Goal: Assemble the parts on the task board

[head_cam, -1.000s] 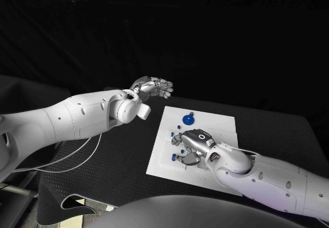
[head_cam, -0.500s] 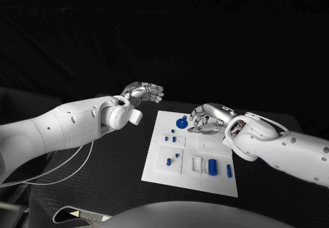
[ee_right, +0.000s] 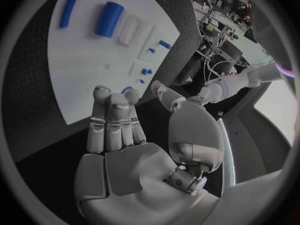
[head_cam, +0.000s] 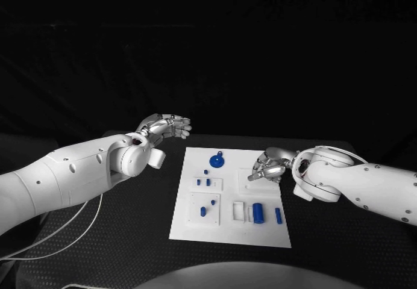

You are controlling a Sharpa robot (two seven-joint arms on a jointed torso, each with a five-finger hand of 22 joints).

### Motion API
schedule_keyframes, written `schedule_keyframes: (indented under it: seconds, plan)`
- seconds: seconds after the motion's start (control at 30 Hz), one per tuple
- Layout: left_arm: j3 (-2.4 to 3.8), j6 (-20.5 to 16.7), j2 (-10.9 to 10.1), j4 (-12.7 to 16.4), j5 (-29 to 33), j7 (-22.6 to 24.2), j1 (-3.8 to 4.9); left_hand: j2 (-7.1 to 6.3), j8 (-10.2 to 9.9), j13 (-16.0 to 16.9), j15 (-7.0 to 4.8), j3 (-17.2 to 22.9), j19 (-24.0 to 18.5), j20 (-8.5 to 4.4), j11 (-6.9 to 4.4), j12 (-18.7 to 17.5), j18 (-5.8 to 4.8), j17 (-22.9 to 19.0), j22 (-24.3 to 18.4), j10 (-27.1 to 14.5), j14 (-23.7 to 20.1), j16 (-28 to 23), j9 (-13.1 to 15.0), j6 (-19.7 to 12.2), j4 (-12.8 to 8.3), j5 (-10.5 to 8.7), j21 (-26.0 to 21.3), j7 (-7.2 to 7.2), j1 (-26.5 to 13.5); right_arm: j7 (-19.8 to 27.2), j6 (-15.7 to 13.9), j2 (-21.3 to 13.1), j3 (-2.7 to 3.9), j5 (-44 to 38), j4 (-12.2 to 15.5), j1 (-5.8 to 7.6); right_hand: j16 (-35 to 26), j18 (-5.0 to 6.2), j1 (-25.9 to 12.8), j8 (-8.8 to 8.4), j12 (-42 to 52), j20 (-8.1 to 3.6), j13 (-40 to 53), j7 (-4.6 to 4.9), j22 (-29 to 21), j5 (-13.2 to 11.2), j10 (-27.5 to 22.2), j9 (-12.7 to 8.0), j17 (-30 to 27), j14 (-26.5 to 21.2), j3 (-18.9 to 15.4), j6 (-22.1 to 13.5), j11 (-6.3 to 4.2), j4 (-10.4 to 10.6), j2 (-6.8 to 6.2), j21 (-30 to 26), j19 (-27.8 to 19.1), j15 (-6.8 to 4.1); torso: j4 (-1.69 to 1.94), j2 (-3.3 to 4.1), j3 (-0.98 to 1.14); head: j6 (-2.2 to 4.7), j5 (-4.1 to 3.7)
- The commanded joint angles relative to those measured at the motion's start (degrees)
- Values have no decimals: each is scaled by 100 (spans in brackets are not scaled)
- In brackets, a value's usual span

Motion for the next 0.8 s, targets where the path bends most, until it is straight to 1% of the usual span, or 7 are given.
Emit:
schedule_keyframes:
  seconds: [0.03, 0.1, 0.23, 0.33, 0.47, 0.6, 0.8]
  plan:
    - [3, 118, 2, -7, 30, 37, -17, -9, 25, -9, 38, 1, 7, 47, 1, -28, 87, 11, 7, -48, 12, -29, -9, -35, 47, 4, -34, 3, -71, -968, 972, -98, -84, 710, 56, 0, 216, 48, -221, 8, 324, -60, 270, 10, 134, 8, -64, 71, 136, -27, -28, 25, -31, 22, 163, 133, 3, -7, -18, -10, -4, 12, -160]
    - [2, 142, 2, -8, 30, 40, -26, -11, 25, -9, 38, -2, 7, 47, 1, -28, 87, 15, 9, -48, 13, -31, -10, -36, 50, 4, -36, 3, -76, -1052, 1040, -140, -143, 740, 102, -1, 313, 48, -313, -17, 458, -83, 390, 7, 137, 31, -69, 88, 195, -25, -53, -18, -3, -6, 242, 205, 19, 2, -30, -18, -3, 0, -216]
    - [2, 162, 5, -11, 14, 55, -46, -11, 25, -9, 38, -2, 7, 47, 1, -28, 87, 15, 9, -48, 13, -32, -10, -36, 51, 4, -36, 3, -77, -1259, 1133, -193, -233, 847, 175, -1, 368, 48, -358, -24, 544, -107, 477, 0, 135, 6, -98, 110, 233, -48, -57, -27, -13, -82, 270, 257, 9, 30, -51, -31, -2, -4, -267]
    - [1, 162, -2, -10, 8, 87, -49, -25, 26, -10, 40, -16, 7, 48, 3, -30, 86, 26, 14, -53, 10, -45, -12, -41, 64, 1, -39, 4, -100, -1340, 1093, -221, -291, 870, 204, 0, 465, 48, -636, -10, 752, -133, 656, 5, 129, 5, -65, 164, 283, -66, -90, 10, -17, -49, 244, 355, 3, -2, -61, -43, 2, -16, -293]
    - [1, 194, 5, -13, 8, 129, -49, -77, 32, -13, 44, -83, 6, 50, 4, -30, 87, 73, 33, -60, 12, -86, -18, -48, 152, -26, -56, 7, -234, -1356, 1011, -240, -330, 801, 220, 0, 504, 48, -760, -22, 800, -151, 729, 6, 124, 7, -98, 197, 295, -88, -55, 0, -15, -61, 223, 411, -21, -1, -46, -28, -6, -15, -361]
    - [1, 252, 13, -5, 8, 148, -49, -256, 37, -15, 51, -350, -12, 58, 9, -32, 85, 115, 45, -68, 3, -116, -18, -66, 284, -57, -80, 12, -608, -1370, 898, -179, -403, 586, 220, 0, 535, 48, -893, -23, 840, -159, 788, 3, 120, 5, -104, 234, 297, -101, -28, 18, -22, -87, 225, 463, -46, -3, -46, -25, -13, -16, -392]
    - [1, 279, 14, 7, 7, 151, -49, -270, 43, -20, 48, -593, -18, 54, 6, -38, 119, 182, 55, -84, -14, -169, -18, -97, 270, -54, -122, 9, -811, -1381, 894, -40, -497, 489, 86, -3, 559, 48, -1068, -47, 849, -162, 831, 3, 112, 7, -113, 267, 286, -113, 21, 12, -20, -86, 170, 513, -71, -3, -26, -23, -11, -51, -425]
